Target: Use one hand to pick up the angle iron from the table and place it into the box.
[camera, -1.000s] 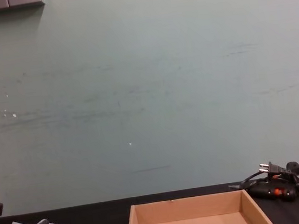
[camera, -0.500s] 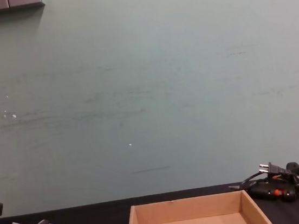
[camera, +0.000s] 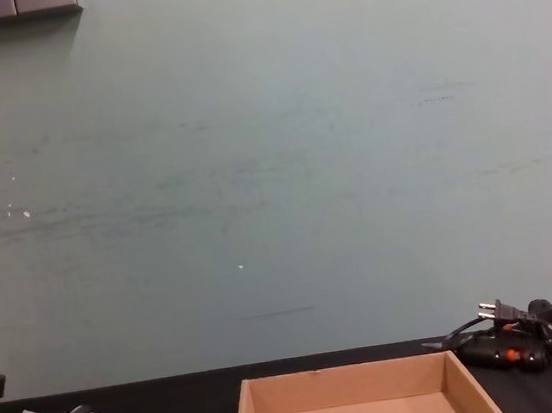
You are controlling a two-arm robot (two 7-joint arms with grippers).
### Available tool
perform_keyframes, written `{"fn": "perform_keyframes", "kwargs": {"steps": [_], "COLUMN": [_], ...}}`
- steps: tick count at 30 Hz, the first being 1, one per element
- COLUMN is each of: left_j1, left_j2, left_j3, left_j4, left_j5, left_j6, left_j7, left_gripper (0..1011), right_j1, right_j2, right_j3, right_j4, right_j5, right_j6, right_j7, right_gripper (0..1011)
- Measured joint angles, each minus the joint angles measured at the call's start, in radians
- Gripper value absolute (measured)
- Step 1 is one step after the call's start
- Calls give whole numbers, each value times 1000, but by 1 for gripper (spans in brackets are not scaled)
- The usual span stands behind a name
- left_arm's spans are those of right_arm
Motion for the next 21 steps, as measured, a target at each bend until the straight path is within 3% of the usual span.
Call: {"fn": "perform_keyframes", "kwargs": {"steps": [7,21], "left_j1": [0,0], "left_j2": [0,0], "left_j3": [0,0], "left_j4": [0,0], "left_j5": [0,0], "left_j6": [0,0], "left_j7": [0,0], "left_gripper": [1005,1005], "right_j1": [-54,-76], "right_j2": [40,8], "right_j3": [38,49], "right_j4": [-29,-34], "right_j5": [9,24], "right_j6": [45,86], "right_j7": [44,84], "right_gripper": [1000,1000]}}
